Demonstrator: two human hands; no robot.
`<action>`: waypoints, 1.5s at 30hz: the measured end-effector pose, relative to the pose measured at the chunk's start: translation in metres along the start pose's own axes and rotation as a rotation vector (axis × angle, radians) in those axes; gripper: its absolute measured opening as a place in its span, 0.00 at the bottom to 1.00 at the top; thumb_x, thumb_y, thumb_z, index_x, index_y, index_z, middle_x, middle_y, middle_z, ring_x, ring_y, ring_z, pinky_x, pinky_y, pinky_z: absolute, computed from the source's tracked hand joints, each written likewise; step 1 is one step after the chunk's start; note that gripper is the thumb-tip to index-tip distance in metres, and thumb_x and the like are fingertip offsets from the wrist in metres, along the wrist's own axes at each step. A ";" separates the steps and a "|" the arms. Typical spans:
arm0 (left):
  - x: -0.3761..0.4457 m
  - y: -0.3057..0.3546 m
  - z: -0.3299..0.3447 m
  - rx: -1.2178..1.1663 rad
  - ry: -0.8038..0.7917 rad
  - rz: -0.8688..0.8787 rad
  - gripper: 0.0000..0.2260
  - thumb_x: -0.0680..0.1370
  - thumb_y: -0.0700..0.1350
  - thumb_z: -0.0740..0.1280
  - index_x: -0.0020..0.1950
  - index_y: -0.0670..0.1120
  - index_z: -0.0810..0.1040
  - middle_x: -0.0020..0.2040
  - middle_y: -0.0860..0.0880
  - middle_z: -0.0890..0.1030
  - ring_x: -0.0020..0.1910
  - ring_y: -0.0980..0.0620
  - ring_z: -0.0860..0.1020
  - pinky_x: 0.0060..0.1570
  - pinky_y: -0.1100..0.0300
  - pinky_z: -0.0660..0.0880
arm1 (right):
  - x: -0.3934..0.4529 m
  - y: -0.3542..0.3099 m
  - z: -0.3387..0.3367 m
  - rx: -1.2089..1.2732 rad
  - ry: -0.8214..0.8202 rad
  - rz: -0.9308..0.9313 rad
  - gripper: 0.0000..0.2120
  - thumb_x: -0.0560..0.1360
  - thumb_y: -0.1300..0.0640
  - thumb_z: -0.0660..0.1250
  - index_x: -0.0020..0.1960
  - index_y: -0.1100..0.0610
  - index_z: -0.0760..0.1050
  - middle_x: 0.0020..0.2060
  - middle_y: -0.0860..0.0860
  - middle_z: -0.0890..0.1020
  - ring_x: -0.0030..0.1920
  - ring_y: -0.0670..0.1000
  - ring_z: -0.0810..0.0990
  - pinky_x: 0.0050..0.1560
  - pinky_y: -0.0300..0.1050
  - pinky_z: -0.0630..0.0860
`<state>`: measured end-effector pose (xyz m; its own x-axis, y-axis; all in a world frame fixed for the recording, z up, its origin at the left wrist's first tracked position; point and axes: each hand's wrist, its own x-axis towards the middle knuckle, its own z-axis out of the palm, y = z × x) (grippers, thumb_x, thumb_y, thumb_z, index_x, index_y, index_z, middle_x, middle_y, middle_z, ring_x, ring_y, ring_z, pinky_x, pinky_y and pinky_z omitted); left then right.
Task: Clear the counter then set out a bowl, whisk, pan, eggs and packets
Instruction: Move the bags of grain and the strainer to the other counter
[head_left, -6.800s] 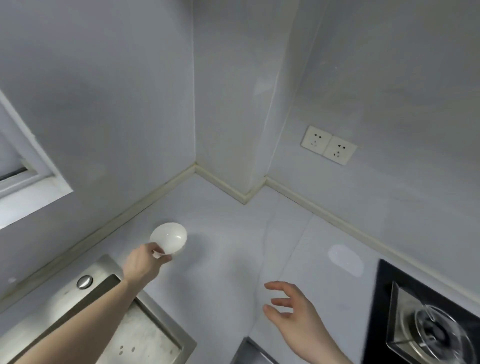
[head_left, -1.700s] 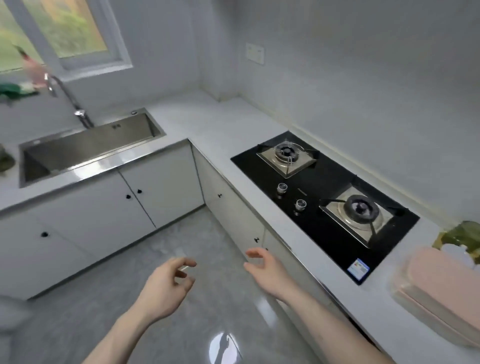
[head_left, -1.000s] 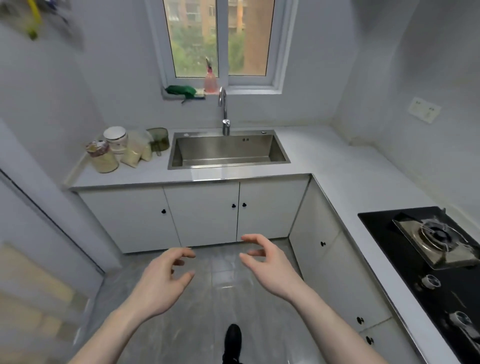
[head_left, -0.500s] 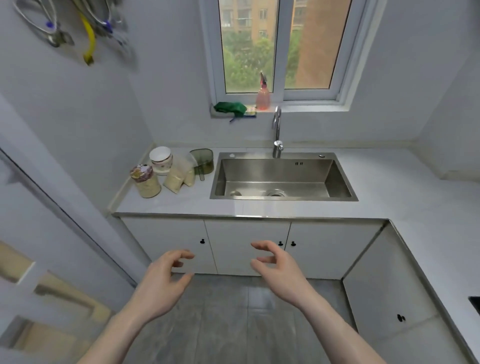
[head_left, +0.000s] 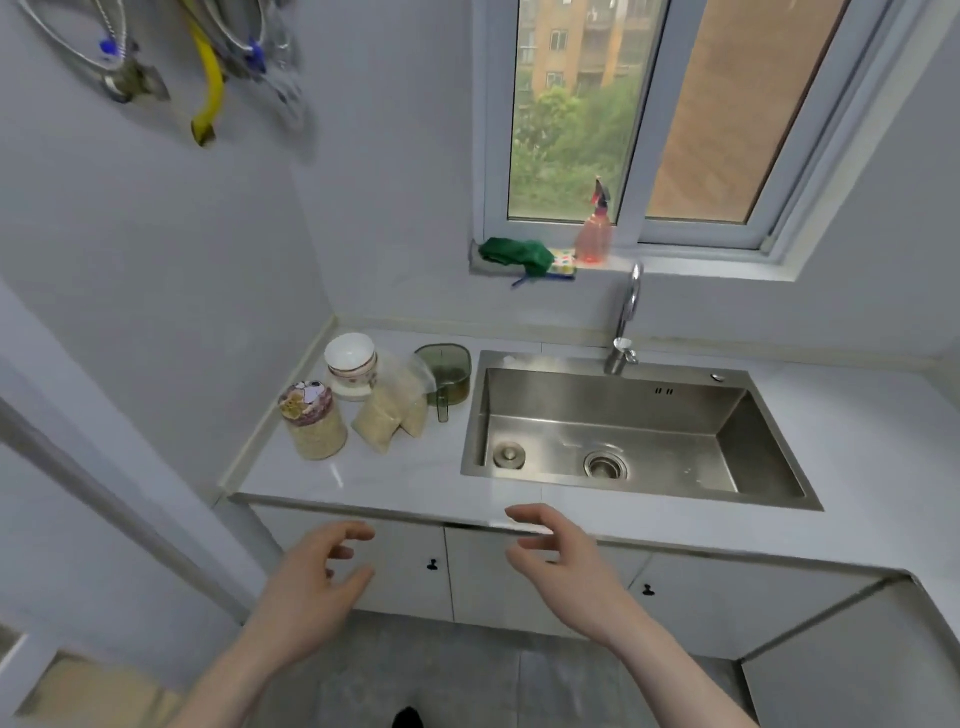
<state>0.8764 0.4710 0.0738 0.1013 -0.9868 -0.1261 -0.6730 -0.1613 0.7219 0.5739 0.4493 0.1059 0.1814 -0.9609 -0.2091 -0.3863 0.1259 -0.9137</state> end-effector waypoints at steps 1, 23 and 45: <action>0.018 0.000 -0.007 -0.002 -0.012 -0.005 0.14 0.77 0.49 0.72 0.58 0.64 0.76 0.60 0.67 0.76 0.56 0.65 0.76 0.53 0.64 0.74 | 0.015 -0.005 0.003 -0.002 0.018 0.004 0.15 0.78 0.52 0.69 0.63 0.39 0.75 0.61 0.31 0.76 0.57 0.32 0.77 0.46 0.25 0.73; 0.308 -0.005 -0.035 0.138 -0.115 0.065 0.13 0.76 0.51 0.70 0.57 0.64 0.73 0.56 0.62 0.76 0.54 0.62 0.76 0.56 0.57 0.75 | 0.268 -0.037 0.006 -0.038 0.026 0.108 0.15 0.78 0.55 0.70 0.63 0.43 0.76 0.58 0.43 0.81 0.47 0.43 0.83 0.41 0.29 0.76; 0.489 -0.035 -0.020 0.617 -0.390 0.319 0.14 0.75 0.47 0.66 0.59 0.57 0.81 0.59 0.58 0.79 0.62 0.50 0.70 0.56 0.56 0.71 | 0.455 -0.045 0.082 -0.441 -0.059 0.267 0.27 0.75 0.52 0.67 0.74 0.51 0.70 0.68 0.49 0.76 0.66 0.51 0.76 0.66 0.41 0.72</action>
<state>0.9640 -0.0063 0.0000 -0.3518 -0.8905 -0.2885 -0.9222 0.2767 0.2702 0.7486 0.0263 0.0232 0.0701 -0.8924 -0.4457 -0.7681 0.2368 -0.5950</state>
